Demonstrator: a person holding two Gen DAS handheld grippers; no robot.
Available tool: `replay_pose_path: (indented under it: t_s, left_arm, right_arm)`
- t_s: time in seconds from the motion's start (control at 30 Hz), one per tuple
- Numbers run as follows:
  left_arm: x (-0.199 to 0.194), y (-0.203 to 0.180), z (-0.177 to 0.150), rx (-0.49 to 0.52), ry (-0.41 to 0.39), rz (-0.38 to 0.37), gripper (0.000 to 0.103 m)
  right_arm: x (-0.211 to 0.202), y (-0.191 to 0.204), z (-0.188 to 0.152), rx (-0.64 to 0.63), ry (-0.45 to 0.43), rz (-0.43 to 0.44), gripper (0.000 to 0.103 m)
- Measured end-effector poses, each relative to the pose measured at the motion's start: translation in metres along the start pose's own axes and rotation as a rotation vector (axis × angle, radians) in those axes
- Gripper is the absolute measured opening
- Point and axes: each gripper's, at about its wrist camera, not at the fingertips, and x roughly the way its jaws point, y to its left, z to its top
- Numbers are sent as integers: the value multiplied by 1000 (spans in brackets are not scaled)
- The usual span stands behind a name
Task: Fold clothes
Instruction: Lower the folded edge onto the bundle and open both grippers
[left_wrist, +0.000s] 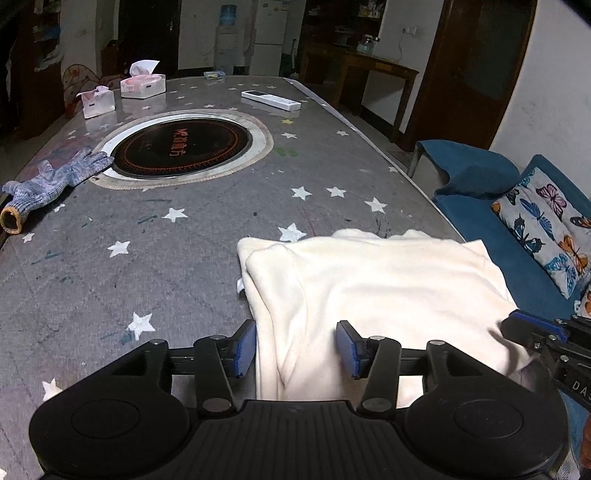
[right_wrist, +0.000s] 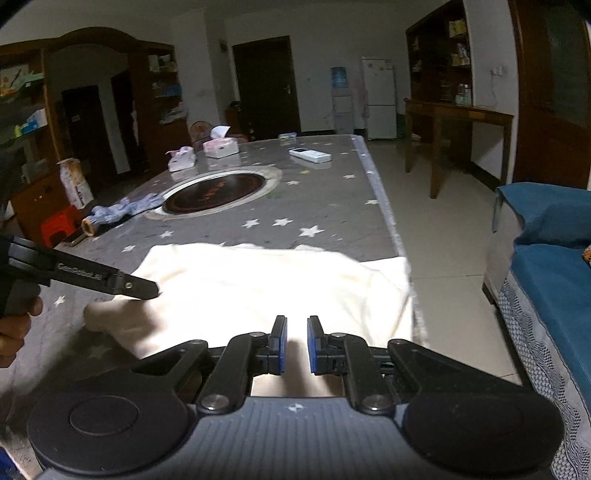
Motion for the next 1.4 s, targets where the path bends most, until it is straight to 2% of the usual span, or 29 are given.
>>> replay_pose_path:
  t_s: [0.33,0.67,1.07,1.17,1.4]
  left_arm:
    - [-1,-1,-12,28,0,4,52]
    - [-5,-1,-18,36,-9,0,56]
    - [-8,-4,-26,64,-36,22,59]
    - [-7,-4,-29,76,-45,31,62]
    - [-14,-4,-34,103,-66,49,66]
  right_arm:
    - [8,15,-11,-44,44,-2,13]
    - [4,23,-6,-62,31,14,18]
    - [-2,27,-12,-44,33,-10,27]
    - [0,30,-16,-62,43,-22,28]
    - [-4,35,-13,-86,50,-29,29]
